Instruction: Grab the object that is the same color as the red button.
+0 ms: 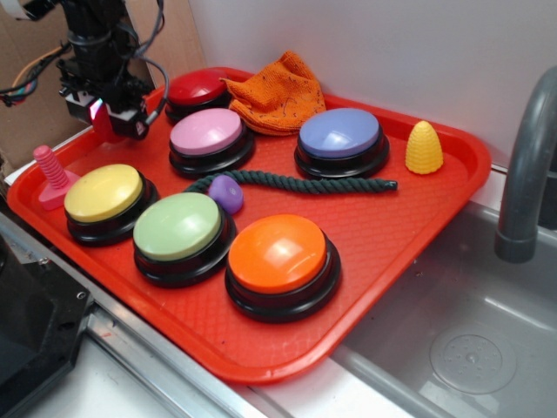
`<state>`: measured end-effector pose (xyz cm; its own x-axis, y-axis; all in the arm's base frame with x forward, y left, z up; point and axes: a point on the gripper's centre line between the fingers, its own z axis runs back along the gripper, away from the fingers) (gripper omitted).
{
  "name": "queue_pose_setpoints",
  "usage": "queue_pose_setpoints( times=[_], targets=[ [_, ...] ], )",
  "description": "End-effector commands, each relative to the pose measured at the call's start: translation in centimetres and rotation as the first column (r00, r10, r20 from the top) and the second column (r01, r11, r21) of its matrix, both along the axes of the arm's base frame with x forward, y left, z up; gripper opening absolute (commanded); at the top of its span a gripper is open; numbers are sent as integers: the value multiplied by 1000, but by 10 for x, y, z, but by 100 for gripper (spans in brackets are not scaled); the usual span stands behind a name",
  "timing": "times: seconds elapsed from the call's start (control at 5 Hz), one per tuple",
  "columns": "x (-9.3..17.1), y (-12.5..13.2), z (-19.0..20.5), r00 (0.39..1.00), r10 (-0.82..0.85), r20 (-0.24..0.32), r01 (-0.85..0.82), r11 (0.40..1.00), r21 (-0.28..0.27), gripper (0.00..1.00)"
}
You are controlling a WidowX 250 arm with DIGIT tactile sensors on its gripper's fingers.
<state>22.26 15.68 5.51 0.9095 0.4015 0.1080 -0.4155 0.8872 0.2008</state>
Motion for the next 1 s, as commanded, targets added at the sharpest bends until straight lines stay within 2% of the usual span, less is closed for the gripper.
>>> queue_pose_setpoints(
  times=[0.0,0.2,0.4,0.6,0.8],
  targets=[
    [14,-61,95,991,-14,130,39,981,-188,0],
    [11,-109,125,983,-84,163,121,964,-237,0],
    [5,-147,134,970,-158,186,204,944,-258,0],
    [1,-166,130,958,-217,188,262,929,-262,0],
    [4,-165,126,961,-233,146,265,929,-260,0]
  ],
)
